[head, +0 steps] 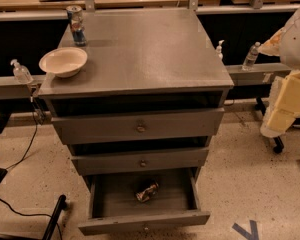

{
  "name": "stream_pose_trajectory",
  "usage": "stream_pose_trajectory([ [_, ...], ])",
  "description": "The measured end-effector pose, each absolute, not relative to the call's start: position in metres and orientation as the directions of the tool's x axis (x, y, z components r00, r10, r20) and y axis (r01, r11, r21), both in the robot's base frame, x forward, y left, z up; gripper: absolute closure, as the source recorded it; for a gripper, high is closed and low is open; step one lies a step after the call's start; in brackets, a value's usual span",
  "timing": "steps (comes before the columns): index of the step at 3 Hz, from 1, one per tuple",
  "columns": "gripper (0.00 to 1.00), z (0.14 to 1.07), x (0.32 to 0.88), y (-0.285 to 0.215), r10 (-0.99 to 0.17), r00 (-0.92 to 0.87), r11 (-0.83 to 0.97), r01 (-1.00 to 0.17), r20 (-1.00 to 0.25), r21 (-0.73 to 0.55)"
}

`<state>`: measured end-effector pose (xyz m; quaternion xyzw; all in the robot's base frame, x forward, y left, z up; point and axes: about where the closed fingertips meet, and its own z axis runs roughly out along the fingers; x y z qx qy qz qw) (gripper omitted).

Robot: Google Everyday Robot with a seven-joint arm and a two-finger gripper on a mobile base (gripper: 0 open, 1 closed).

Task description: Pick orange can from bottom drawer and place on counter

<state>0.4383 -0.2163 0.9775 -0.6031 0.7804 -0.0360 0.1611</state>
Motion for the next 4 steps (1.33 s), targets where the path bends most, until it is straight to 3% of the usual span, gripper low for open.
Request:
stream_pose_trajectory([
  [1, 0.00, 0.977, 0.438, -0.216, -0.953, -0.220, 0.270, -0.930, -0.209, -0.250],
  [2, 0.00, 0.922, 0.452, -0.193, -0.937, -0.189, 0.241, -0.958, -0.293, -0.156],
  [3, 0.00, 0.819, 0.449, -0.152, -0.863, -0.188, 0.201, -0.979, -0.469, 0.021],
  [4, 0.00, 0.695, 0.403, -0.093, -0.633, -0.259, 0.148, -0.965, -0.729, 0.215],
])
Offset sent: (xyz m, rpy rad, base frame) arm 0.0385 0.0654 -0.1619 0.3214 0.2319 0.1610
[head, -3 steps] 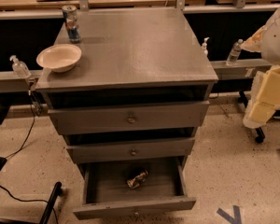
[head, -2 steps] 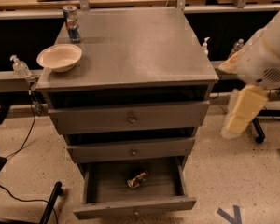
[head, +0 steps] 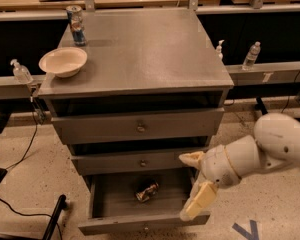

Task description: Pick orange can from bottom drawer and place on counter

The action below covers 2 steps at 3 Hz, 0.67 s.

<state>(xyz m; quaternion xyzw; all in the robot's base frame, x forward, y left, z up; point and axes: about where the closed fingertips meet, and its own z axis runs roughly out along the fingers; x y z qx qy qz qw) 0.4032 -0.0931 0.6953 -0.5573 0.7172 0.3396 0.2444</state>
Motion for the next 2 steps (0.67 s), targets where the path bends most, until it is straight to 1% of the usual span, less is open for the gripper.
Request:
stream_pose_trajectory([
  [1, 0.00, 0.6792, 0.3927, -0.0810, -0.575, -0.285, 0.147, -0.958, -0.767, 0.245],
  [2, 0.00, 0.6792, 0.3927, -0.0810, -0.575, -0.285, 0.147, -0.958, -0.767, 0.245],
])
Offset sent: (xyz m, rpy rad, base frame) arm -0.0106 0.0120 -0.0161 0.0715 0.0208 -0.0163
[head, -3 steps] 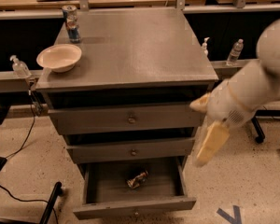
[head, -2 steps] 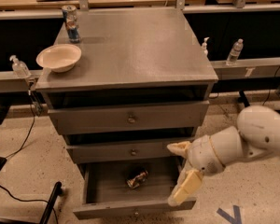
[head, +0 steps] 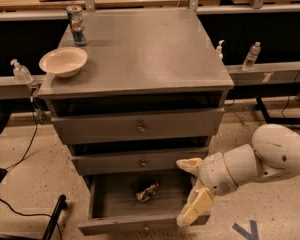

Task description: Pick orange can from bottom drawer and place on counter

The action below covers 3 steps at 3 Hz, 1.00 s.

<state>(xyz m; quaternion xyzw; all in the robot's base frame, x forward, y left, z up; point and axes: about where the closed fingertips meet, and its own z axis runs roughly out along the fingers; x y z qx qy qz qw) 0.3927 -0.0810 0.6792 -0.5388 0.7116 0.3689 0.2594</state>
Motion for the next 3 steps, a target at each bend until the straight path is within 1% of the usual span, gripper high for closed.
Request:
stream_pose_trajectory([
  [1, 0.00, 0.629, 0.389, -0.088, -0.525, -0.365, 0.134, -0.927, -0.768, 0.349],
  [2, 0.00, 0.567, 0.385, -0.103, -0.445, -0.412, 0.087, -0.903, -0.795, 0.420],
  [3, 0.00, 0.508, 0.380, -0.107, -0.351, -0.430, -0.009, -0.887, -0.832, 0.462],
])
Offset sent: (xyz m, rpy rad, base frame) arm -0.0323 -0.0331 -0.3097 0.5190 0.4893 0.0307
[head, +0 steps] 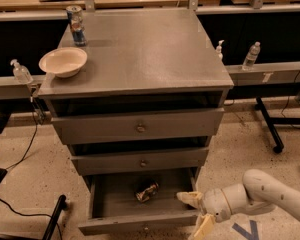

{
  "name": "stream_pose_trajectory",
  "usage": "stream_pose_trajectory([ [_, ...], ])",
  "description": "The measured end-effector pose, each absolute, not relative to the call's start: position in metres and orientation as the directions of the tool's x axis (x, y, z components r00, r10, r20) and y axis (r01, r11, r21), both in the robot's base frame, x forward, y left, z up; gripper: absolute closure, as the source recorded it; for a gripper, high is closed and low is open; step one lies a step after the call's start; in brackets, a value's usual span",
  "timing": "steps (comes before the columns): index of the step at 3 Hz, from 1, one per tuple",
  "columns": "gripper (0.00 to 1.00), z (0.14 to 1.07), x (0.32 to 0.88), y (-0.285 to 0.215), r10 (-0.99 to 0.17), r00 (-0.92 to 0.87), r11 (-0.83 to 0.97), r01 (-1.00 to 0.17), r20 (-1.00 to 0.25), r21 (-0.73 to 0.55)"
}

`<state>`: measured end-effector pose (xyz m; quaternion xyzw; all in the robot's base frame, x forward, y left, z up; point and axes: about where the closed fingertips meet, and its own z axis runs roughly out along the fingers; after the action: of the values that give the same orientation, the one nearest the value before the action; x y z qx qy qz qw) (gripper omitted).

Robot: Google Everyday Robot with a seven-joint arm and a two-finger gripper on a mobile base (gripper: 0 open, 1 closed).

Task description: Pick orange can from bottom drawer and place on counter

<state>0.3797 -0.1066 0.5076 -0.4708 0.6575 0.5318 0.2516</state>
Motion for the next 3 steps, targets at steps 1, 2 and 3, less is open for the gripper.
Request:
stream_pose_trajectory([
  [1, 0.00, 0.451, 0.374, -0.103, -0.253, -0.483, -0.086, -0.852, -0.838, 0.517],
  [2, 0.00, 0.385, 0.362, -0.091, -0.118, -0.566, -0.153, -0.802, -0.816, 0.578],
  [3, 0.00, 0.345, 0.354, -0.073, -0.065, -0.639, -0.182, -0.747, -0.766, 0.639],
])
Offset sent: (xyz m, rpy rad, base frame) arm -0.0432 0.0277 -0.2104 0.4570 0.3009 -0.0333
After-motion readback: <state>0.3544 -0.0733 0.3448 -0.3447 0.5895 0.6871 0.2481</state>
